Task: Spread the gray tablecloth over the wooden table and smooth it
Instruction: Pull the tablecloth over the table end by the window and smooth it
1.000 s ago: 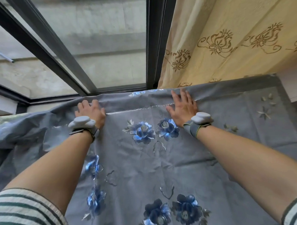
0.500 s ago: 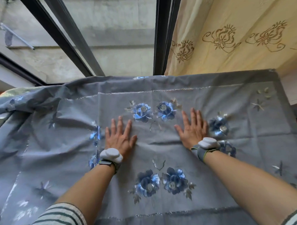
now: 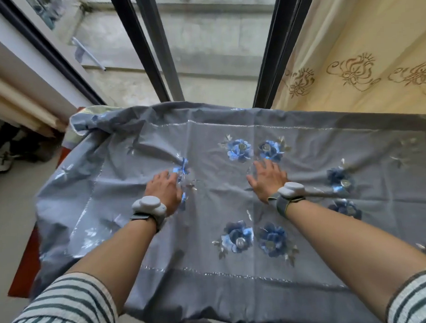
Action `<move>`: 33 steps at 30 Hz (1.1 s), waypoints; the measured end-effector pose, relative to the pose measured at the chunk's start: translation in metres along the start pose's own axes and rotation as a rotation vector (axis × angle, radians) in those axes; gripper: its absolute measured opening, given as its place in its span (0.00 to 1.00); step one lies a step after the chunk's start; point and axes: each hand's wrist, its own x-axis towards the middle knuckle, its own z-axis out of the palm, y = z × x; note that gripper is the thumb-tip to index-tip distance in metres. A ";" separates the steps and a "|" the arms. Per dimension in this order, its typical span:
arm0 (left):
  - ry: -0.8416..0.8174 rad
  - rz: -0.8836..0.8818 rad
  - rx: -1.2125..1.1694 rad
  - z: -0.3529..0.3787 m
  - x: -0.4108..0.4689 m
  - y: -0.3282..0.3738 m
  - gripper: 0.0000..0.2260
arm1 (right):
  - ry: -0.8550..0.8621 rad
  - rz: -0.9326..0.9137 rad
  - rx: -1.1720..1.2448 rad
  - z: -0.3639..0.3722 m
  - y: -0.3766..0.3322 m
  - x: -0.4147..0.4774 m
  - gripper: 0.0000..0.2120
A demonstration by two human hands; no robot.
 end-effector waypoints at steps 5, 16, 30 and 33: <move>-0.083 -0.103 -0.004 -0.003 -0.018 -0.065 0.18 | 0.039 -0.050 0.027 0.008 -0.066 -0.014 0.22; -0.303 -0.215 -0.030 0.027 -0.066 -0.225 0.25 | -0.138 -0.218 0.124 0.062 -0.219 -0.088 0.15; 0.375 -0.412 -0.249 0.024 -0.143 -0.275 0.13 | -0.360 0.137 0.417 0.086 -0.248 -0.140 0.09; 0.139 -0.697 -0.590 0.036 -0.163 -0.288 0.21 | -0.647 0.358 0.857 0.092 -0.254 -0.164 0.11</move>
